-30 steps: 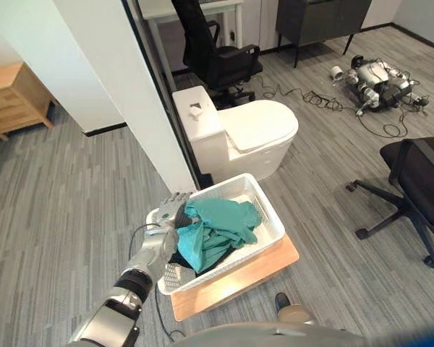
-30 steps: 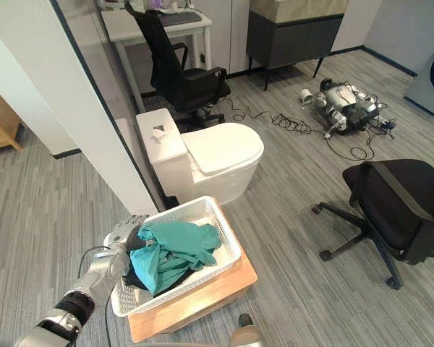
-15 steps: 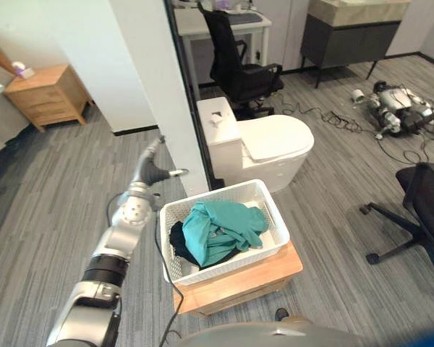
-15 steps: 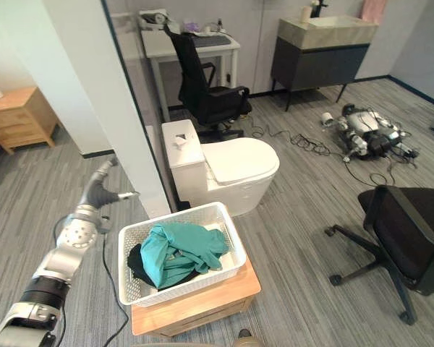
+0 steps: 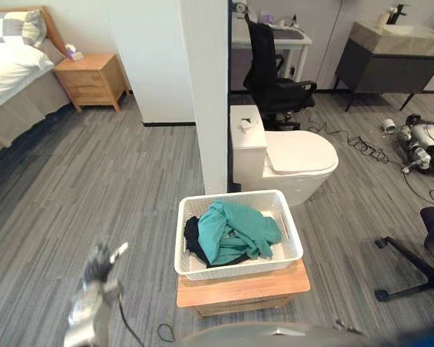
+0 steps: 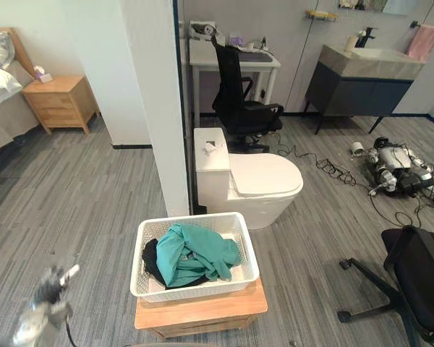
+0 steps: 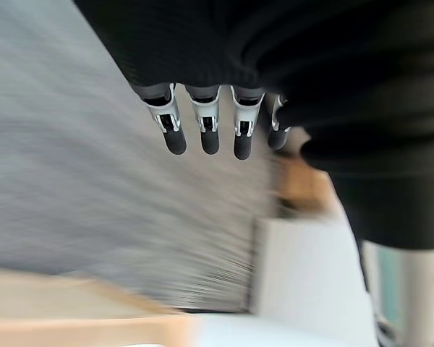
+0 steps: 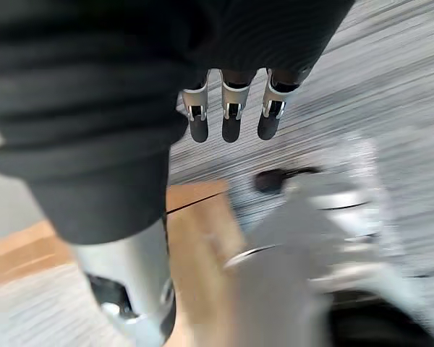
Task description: Tidy the bed and pick cloth on bed and put in laundry
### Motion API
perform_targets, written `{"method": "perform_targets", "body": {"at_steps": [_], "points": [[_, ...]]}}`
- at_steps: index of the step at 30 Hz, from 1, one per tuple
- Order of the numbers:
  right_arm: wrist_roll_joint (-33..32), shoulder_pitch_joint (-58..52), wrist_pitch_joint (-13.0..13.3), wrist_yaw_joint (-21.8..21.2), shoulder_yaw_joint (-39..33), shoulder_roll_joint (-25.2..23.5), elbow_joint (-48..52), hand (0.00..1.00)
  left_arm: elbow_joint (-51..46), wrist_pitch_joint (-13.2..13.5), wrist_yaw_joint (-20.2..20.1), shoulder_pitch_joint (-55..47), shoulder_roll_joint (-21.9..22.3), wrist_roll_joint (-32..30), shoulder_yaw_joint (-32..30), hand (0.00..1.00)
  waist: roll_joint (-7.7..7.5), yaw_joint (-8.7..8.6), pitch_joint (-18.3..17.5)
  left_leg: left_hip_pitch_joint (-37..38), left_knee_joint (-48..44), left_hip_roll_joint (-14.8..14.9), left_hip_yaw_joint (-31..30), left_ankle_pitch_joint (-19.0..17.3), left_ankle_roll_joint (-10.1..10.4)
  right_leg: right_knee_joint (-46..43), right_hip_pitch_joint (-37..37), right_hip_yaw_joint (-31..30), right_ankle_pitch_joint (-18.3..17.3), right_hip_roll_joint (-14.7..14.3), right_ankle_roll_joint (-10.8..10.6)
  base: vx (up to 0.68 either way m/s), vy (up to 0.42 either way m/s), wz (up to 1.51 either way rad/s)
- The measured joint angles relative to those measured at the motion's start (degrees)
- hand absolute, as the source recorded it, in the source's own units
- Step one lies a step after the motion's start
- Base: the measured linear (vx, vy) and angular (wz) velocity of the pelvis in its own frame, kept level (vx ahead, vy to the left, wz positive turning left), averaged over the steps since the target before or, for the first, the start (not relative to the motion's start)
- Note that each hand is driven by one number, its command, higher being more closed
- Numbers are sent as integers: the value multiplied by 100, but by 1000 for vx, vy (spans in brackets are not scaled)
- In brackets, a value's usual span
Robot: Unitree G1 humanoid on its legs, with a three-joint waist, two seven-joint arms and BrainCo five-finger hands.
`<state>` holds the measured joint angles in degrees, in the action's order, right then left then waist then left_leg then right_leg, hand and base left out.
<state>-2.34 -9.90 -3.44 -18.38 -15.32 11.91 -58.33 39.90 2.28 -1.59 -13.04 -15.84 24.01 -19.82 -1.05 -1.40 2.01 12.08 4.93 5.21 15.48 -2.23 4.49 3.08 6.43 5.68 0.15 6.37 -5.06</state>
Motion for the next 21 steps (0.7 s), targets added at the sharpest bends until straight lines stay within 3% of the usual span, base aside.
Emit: {"method": "perform_targets", "body": {"at_steps": [4,8,10,15,21], "points": [[202,204,282,-132,-124,-1,-50,0,970,-30,-344,-426,397,-256,-326,0,-22,123,-18,1,7,-7,-40,-10,11,-95,-10,3,-99,22,42,-66,-22,7],[323,384,302,-176,-235,4,-280,0,1502,3,-480,-613,597,-665,-336,0,9,122,-20,3,17,-13,-39,-26,36,-90,-7,3,-97,27,41,-10,-2,0],[383,399,290,-176,-234,3,-370,0,1677,-4,-474,-619,738,-797,-333,0,34,118,-30,11,31,-14,-35,-26,36,-84,-5,3,-97,26,40,0,0,0],[383,529,148,-113,-221,2,-538,0,1837,-91,-421,-572,1008,-1901,-315,0,98,93,-25,80,62,4,8,-23,19,-64,26,-17,-89,-4,10,22,-1,-4],[383,614,-9,20,-97,0,-571,0,1889,-159,-272,-372,1079,-2154,-265,0,140,95,-34,127,58,53,111,-59,55,-65,23,-60,-96,-55,21,31,-7,-8]]}}
